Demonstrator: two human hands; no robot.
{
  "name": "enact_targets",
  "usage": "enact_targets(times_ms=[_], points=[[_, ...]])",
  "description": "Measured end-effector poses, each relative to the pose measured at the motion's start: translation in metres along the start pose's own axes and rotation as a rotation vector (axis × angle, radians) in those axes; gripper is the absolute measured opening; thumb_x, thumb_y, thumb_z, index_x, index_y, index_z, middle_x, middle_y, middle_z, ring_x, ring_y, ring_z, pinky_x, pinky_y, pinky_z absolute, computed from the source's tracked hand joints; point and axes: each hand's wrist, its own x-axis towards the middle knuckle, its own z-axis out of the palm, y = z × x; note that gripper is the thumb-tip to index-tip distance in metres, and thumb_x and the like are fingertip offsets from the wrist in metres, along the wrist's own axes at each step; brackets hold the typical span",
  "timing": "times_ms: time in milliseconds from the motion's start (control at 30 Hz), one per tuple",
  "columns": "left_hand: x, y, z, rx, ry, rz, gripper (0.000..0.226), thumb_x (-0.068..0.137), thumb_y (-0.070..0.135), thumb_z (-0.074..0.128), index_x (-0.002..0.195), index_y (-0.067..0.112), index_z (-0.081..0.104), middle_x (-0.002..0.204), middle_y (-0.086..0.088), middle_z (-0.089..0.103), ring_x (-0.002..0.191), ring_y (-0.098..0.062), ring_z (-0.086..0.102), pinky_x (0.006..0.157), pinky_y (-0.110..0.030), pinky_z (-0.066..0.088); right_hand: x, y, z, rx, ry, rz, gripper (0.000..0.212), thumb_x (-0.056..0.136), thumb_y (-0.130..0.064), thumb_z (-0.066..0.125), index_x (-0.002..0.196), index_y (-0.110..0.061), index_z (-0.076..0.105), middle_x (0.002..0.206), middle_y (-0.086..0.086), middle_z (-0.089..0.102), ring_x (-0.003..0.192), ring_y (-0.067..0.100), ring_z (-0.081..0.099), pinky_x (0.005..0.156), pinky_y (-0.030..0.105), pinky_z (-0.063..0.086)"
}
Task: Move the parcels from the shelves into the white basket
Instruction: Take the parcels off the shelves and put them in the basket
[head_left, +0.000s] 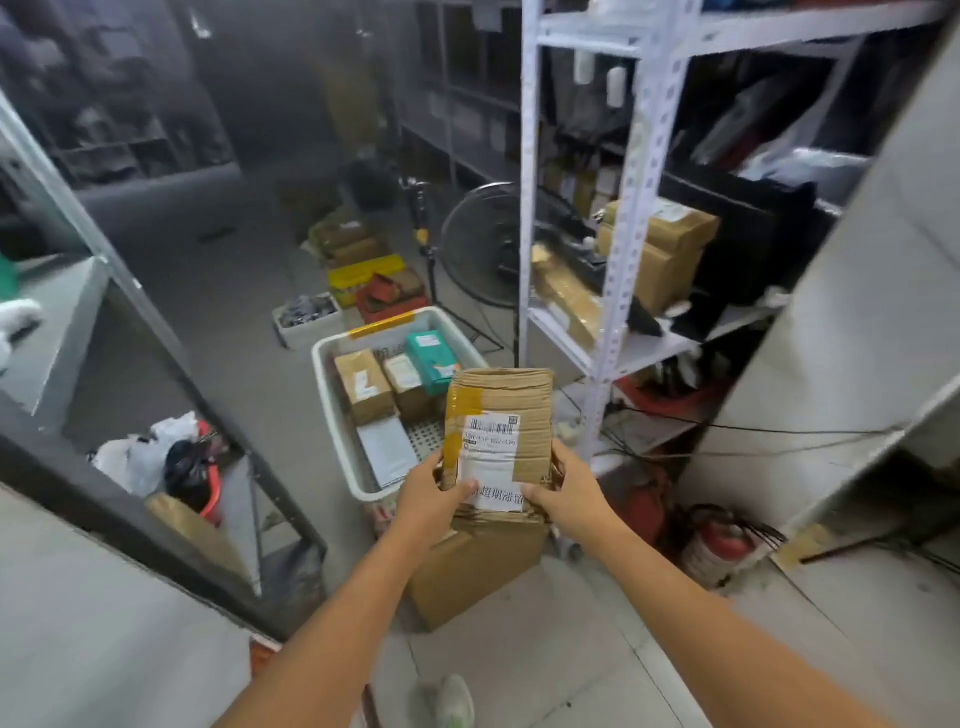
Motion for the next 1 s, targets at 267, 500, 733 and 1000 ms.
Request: enact_targets(times_ms=[267, 500, 733, 1000], points=[[0.147, -0.061, -0.079, -0.078, 0.099, -0.083, 0.050, 0.082, 0.012, 0.071, 0.127, 0.026, 0.056, 0.112, 0.010, 0.068, 0.099, -0.006, 0.064, 0.085, -0.026, 0.053, 0.180, 0.007, 0.090, -0.068, -0.158, 0.049, 0.065, 0.080, 0.008, 0.066, 0.137, -0.021, 0.050, 0.117, -0.014, 0.066, 0.105, -0.007, 0.061, 0.083, 0.008, 0.049], [0.272, -0.122, -0.096, -0.079, 0.149, -0.225, 0.054, 0.082, 0.018, 0.071, 0.131, 0.031, 0.050, 0.114, 0.011, 0.065, 0.099, -0.010, 0.062, 0.084, -0.030, 0.051, 0.325, 0.046, 0.137, -0.163, -0.305, 0.112, 0.069, 0.081, 0.006, 0.067, 0.140, -0.023, 0.046, 0.124, -0.011, 0.062, 0.116, 0.006, 0.058, 0.093, 0.021, 0.049], [0.373, -0.195, -0.055, -0.133, 0.237, -0.381, 0.063, 0.081, 0.013, 0.073, 0.135, 0.032, 0.046, 0.113, 0.012, 0.062, 0.094, -0.006, 0.058, 0.074, -0.019, 0.046, 0.432, 0.133, 0.146, -0.179, -0.360, 0.266, 0.068, 0.080, 0.009, 0.065, 0.136, -0.024, 0.047, 0.118, -0.009, 0.064, 0.108, 0.004, 0.060, 0.088, 0.024, 0.054], [0.436, -0.273, 0.003, -0.209, 0.339, -0.555, 0.059, 0.082, 0.004, 0.070, 0.129, 0.031, 0.048, 0.115, 0.004, 0.063, 0.095, -0.010, 0.058, 0.082, -0.029, 0.050, 0.512, 0.236, 0.157, -0.234, -0.493, 0.406, 0.068, 0.080, 0.011, 0.063, 0.138, -0.020, 0.045, 0.121, -0.004, 0.061, 0.115, 0.013, 0.058, 0.092, 0.025, 0.052]])
